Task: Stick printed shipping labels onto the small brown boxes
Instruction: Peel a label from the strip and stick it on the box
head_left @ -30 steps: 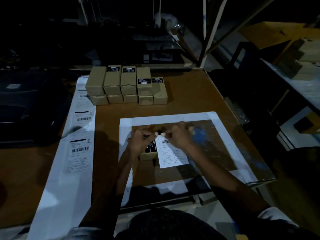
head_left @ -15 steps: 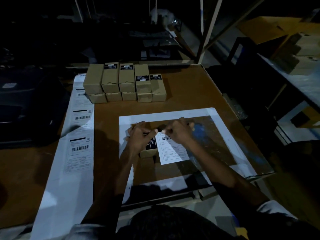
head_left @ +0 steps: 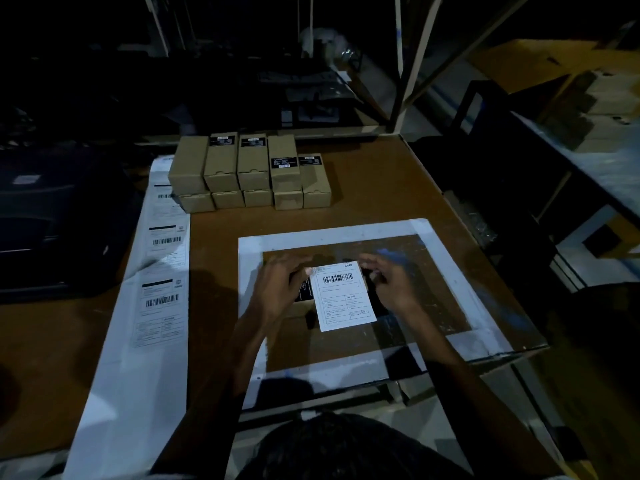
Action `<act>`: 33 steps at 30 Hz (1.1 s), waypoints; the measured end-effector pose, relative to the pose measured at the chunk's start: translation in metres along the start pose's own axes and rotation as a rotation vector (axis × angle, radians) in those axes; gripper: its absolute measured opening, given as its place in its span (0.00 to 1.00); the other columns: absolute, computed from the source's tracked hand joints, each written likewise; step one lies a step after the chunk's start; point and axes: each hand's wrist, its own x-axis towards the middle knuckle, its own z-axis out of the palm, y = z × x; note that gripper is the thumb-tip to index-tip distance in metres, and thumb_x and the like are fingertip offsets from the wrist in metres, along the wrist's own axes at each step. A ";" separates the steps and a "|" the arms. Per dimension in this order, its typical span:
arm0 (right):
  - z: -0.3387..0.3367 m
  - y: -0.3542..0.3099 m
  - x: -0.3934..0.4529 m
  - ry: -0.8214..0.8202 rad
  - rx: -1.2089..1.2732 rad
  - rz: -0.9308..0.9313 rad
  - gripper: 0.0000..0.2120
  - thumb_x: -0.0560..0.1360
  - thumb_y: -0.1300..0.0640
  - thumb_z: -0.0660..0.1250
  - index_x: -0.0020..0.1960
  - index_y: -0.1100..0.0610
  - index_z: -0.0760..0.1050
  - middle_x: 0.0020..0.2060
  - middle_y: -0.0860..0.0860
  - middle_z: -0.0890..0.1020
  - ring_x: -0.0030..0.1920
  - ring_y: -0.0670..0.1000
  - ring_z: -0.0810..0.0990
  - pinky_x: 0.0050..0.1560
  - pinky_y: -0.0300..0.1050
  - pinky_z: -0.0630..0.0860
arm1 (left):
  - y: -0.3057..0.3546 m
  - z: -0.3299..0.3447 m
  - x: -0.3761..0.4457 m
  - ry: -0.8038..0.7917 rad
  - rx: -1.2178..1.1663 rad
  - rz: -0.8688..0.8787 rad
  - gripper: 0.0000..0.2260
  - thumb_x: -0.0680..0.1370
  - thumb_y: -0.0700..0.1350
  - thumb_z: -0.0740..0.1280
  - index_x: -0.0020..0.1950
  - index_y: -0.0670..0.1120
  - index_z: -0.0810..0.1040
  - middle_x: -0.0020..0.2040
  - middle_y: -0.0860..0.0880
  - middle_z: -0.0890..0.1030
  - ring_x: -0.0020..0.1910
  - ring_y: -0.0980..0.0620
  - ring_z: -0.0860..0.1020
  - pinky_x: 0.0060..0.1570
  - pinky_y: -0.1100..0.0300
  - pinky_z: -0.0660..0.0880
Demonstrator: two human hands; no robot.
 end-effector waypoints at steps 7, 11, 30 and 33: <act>0.003 0.031 -0.022 -0.139 0.031 -0.115 0.40 0.71 0.71 0.73 0.74 0.43 0.65 0.61 0.34 0.75 0.61 0.37 0.77 0.58 0.34 0.77 | -0.019 -0.014 -0.025 -0.299 -0.126 0.006 0.31 0.73 0.58 0.71 0.74 0.49 0.71 0.72 0.48 0.73 0.73 0.50 0.68 0.72 0.47 0.64; 0.007 0.026 -0.024 -0.075 0.009 -0.216 0.37 0.70 0.69 0.76 0.72 0.46 0.66 0.60 0.34 0.76 0.57 0.27 0.76 0.56 0.28 0.74 | -0.005 -0.019 -0.023 -0.344 -0.259 -0.187 0.41 0.67 0.44 0.80 0.76 0.50 0.65 0.72 0.48 0.72 0.68 0.53 0.69 0.66 0.59 0.72; -0.009 -0.003 0.022 -0.116 0.067 -0.077 0.19 0.76 0.57 0.74 0.64 0.60 0.77 0.53 0.48 0.80 0.47 0.41 0.78 0.39 0.31 0.77 | -0.026 -0.046 0.042 -0.494 -0.397 -0.224 0.31 0.76 0.44 0.74 0.75 0.55 0.64 0.55 0.52 0.83 0.56 0.61 0.80 0.56 0.67 0.73; -0.007 -0.014 0.034 -0.137 0.082 -0.113 0.20 0.75 0.58 0.74 0.66 0.59 0.77 0.60 0.50 0.80 0.62 0.50 0.77 0.61 0.46 0.76 | -0.025 -0.040 0.050 -0.452 -0.430 -0.197 0.24 0.79 0.40 0.70 0.72 0.55 0.69 0.53 0.50 0.82 0.56 0.56 0.81 0.56 0.60 0.75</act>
